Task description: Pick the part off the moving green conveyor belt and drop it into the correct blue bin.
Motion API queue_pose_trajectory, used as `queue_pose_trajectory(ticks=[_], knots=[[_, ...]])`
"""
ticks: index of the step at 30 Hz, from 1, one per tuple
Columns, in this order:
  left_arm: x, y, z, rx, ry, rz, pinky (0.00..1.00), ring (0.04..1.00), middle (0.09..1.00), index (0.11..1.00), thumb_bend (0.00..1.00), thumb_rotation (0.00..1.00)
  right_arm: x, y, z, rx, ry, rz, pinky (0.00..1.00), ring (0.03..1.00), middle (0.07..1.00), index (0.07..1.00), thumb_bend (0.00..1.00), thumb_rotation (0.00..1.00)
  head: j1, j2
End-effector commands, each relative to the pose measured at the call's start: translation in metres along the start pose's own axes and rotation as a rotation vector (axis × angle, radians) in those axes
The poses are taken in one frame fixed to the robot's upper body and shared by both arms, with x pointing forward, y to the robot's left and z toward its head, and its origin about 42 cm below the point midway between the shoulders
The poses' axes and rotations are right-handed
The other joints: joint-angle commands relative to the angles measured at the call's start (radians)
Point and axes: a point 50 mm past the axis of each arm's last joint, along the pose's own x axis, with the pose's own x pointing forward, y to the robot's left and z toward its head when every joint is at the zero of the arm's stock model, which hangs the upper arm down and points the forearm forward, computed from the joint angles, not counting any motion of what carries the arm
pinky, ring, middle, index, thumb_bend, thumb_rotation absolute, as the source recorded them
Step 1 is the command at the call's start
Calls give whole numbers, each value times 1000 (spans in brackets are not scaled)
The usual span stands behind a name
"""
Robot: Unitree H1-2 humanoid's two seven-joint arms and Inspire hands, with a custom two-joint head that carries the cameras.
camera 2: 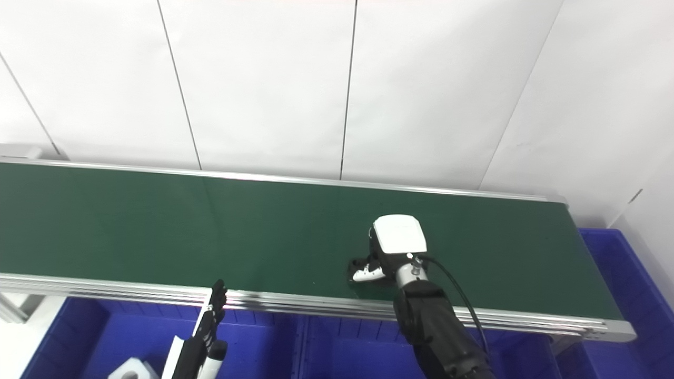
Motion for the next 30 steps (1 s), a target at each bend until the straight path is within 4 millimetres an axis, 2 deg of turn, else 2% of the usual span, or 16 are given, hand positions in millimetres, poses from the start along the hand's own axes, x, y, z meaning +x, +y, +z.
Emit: queue_pose_trajectory(ticks=[1, 6, 7, 8, 11, 12, 14, 18, 26, 30], knots=[[3, 0, 8, 3, -41, 3, 998, 994, 1000, 1000, 724, 1000, 5, -15, 7, 24, -40, -56, 118, 176, 255, 305, 477, 418, -3, 3], [4, 0, 7, 0, -41, 4, 999, 993, 1000, 1000, 717, 1000, 2, -26, 9, 51, -73, -77, 158, 224, 308, 367, 470, 390, -5, 4], [5, 0, 7, -1, -41, 4, 999, 992, 1000, 1000, 712, 1000, 1, -28, 10, 57, -78, -79, 168, 235, 318, 420, 483, 279, -5, 4], [5, 0, 8, -1, -40, 4, 1000, 991, 1000, 1000, 709, 1000, 0, -32, 10, 71, -88, -83, 174, 242, 324, 454, 491, 209, -6, 4], [5, 0, 9, -3, -39, 2, 1000, 993, 1000, 1000, 695, 1000, -2, -40, 12, 104, -118, -99, 176, 248, 345, 484, 498, 162, -7, 6], [5, 0, 9, -2, -40, 2, 1000, 993, 1000, 1000, 694, 1000, -2, -43, 12, 113, -123, -105, 174, 246, 344, 486, 499, 158, -11, 7], [6, 0, 9, -1, -39, 2, 993, 989, 1000, 1000, 695, 1000, -1, -49, 13, 122, -123, -102, 132, 192, 264, 472, 501, 159, -15, 5], [7, -1, 8, 3, -40, 3, 981, 984, 1000, 1000, 694, 1000, -2, -61, 15, 143, -130, -107, 99, 152, 214, 469, 502, 159, -16, 6], [9, -2, 7, -5, -41, 4, 984, 982, 1000, 1000, 684, 1000, -13, -91, 19, 215, -194, -166, 169, 232, 301, 474, 504, 158, -17, 7], [9, -2, 8, -12, -39, 3, 985, 982, 1000, 1000, 681, 1000, -23, -105, 22, 241, -238, -191, 129, 179, 240, 470, 504, 157, -17, 7]])
